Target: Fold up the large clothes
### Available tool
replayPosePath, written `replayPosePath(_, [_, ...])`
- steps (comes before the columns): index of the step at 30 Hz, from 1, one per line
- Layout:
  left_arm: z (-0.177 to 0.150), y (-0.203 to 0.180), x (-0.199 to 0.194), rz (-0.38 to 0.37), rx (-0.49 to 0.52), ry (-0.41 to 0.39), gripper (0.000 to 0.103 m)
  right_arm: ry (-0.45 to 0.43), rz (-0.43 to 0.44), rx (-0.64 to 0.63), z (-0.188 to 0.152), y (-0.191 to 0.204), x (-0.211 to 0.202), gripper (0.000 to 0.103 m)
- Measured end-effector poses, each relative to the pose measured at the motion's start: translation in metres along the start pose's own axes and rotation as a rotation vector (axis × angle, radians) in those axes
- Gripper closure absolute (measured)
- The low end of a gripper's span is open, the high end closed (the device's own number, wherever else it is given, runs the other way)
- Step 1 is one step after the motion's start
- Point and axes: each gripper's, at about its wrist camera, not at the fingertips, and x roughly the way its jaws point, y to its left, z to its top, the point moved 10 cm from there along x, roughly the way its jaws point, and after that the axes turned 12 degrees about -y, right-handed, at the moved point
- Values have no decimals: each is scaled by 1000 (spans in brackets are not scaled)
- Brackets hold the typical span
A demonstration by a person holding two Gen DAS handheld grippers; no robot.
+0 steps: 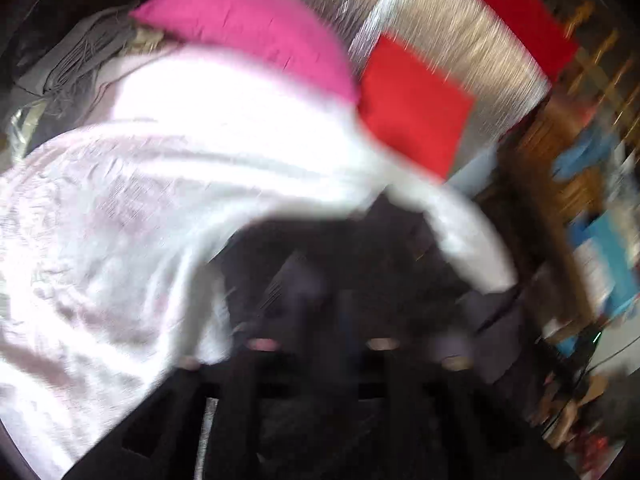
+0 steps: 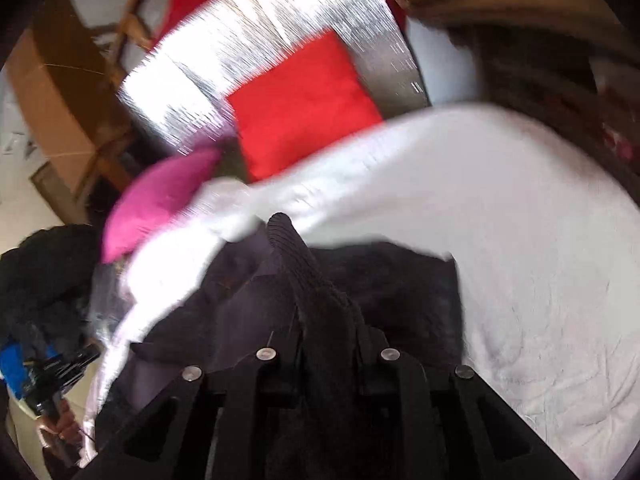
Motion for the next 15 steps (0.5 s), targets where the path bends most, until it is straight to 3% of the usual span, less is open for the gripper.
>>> replayPosePath(2, [-9, 6, 1, 67, 41, 20, 32, 67, -11, 55, -19, -20, 14, 84])
replayPosePath(6, [-30, -9, 2, -36, 50, 70, 32, 78, 21, 126, -27, -29, 16, 83])
replayPosePath(10, [-48, -21, 9, -9, 164, 108, 33, 66, 33, 120, -33, -26, 10, 83])
replayPosePath(11, [-49, -24, 11, -11, 163, 107, 39, 67, 34, 118, -35, -26, 10, 83])
replayPosePath(12, [-48, -22, 11, -6, 156, 97, 53, 68, 36, 120, -34, -27, 13, 83])
replayPosePath(14, [-42, -16, 8, -14, 118, 74, 64, 56, 38, 133, -34, -27, 12, 83])
replayPosePath(15, [-37, -16, 5, -55, 83, 54, 69, 46, 36, 138, -32, -29, 7, 83])
